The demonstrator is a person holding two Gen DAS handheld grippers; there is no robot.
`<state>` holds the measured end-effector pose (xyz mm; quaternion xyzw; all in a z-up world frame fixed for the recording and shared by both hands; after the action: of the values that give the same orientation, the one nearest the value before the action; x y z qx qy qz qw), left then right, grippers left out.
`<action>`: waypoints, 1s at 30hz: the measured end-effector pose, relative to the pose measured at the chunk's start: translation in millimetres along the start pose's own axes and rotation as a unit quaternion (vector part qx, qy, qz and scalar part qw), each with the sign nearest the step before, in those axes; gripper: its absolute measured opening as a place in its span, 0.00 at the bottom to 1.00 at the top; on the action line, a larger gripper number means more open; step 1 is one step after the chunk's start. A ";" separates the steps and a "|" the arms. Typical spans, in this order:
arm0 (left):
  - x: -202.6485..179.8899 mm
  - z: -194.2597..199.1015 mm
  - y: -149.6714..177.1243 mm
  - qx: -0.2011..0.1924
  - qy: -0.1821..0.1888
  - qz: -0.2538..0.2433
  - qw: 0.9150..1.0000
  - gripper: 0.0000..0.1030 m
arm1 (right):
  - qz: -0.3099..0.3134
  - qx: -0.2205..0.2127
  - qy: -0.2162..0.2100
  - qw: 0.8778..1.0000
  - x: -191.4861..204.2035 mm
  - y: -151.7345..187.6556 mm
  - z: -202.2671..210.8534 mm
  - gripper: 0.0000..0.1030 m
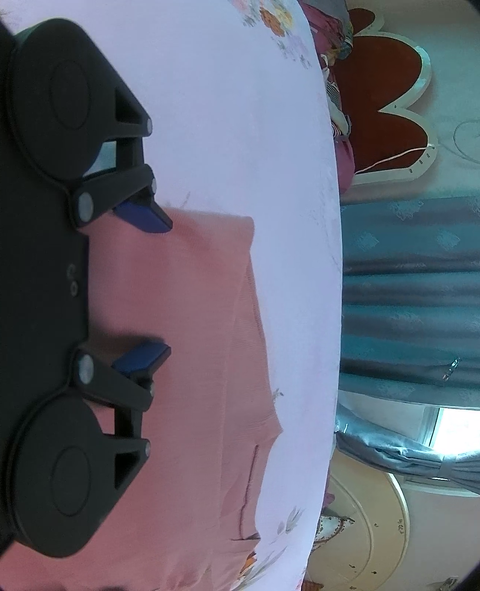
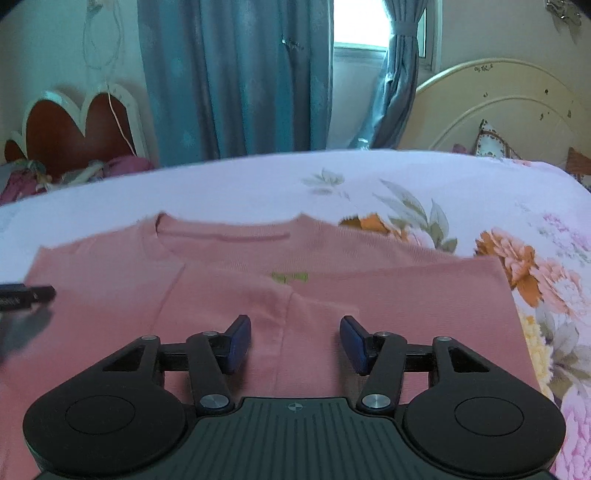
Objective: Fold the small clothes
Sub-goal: 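Adjust the folded sleeve with the right tool and release it flat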
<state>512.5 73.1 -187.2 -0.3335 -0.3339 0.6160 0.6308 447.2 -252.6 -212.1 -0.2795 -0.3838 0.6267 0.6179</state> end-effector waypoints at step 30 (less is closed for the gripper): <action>-49.8 106.0 32.9 0.003 -0.018 -0.029 0.999 0.65 | -0.061 0.045 -0.062 0.995 -40.1 35.5 87.7 0.53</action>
<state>405.2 25.0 -156.3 -0.3103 -0.3526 0.6042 0.6436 358.2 -302.1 -198.3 -0.1879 -0.4090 0.6208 0.6419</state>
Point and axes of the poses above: each gripper's, at about its wrist camera, not at the fingertips, and z roughly against the way its jaws point, x to its left, y to its underside, the point moved 2 cm from there along -z, roughly the way its jaws point, and after that the axes turned 11 degrees about -x, right-handed, at the moved point
